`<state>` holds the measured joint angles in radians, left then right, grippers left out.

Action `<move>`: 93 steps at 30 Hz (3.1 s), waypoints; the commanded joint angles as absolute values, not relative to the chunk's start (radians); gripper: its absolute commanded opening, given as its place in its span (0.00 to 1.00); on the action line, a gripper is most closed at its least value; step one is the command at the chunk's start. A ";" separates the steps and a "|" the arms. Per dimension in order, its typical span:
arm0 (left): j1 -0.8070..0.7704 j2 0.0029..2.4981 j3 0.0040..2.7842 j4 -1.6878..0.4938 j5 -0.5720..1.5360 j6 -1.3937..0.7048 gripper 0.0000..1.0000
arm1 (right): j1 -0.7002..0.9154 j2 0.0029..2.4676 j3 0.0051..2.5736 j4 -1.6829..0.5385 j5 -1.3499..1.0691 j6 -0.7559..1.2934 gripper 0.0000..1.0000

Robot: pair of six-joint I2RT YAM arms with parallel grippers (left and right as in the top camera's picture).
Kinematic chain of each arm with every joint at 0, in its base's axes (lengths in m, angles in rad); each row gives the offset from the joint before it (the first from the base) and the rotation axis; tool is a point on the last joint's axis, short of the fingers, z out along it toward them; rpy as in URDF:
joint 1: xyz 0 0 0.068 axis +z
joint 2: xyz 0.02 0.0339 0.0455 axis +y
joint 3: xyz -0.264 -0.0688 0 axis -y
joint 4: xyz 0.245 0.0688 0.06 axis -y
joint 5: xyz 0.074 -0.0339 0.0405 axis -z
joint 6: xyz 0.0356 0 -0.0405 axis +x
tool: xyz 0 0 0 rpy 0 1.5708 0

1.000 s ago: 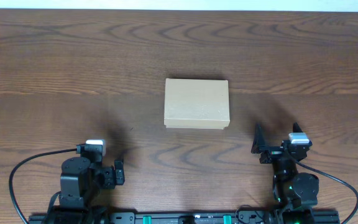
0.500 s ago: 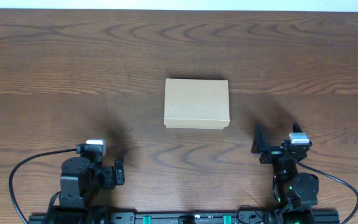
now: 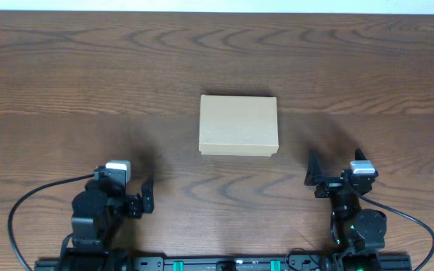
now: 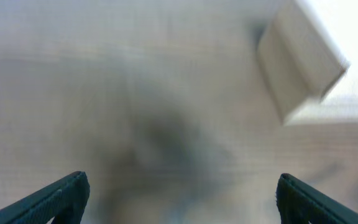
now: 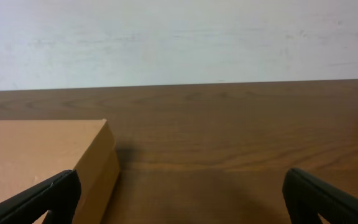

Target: Pack container

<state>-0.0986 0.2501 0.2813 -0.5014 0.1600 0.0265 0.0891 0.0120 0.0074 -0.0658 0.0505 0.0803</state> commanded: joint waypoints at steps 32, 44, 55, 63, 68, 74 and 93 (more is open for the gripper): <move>-0.083 0.003 0.005 -0.064 -0.127 0.153 0.95 | 0.073 0.005 0.006 -0.070 0.063 0.097 0.99; -0.082 0.003 0.004 -0.073 -0.040 0.164 0.95 | 0.073 0.005 0.006 -0.070 0.062 0.097 0.99; -0.070 0.003 0.005 -0.078 -0.007 0.180 0.95 | 0.073 0.005 0.006 -0.070 0.063 0.097 0.99; -0.070 0.003 0.005 -0.078 -0.007 0.179 0.95 | 0.073 0.005 0.006 -0.070 0.063 0.097 0.99; -0.070 0.003 0.005 -0.077 -0.006 0.179 0.95 | 0.073 0.005 0.006 -0.070 0.063 0.097 0.99; -0.071 0.003 0.005 -0.077 -0.003 0.179 0.95 | 0.073 0.005 0.006 -0.070 0.062 0.097 0.99; -0.071 0.004 0.005 -0.077 -0.003 0.179 0.95 | 0.073 0.005 0.006 -0.070 0.063 0.097 0.99</move>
<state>-0.0784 0.0120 0.0277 -0.0399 -0.0071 0.1650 0.0891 0.0120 0.0074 -0.0650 0.0525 0.0803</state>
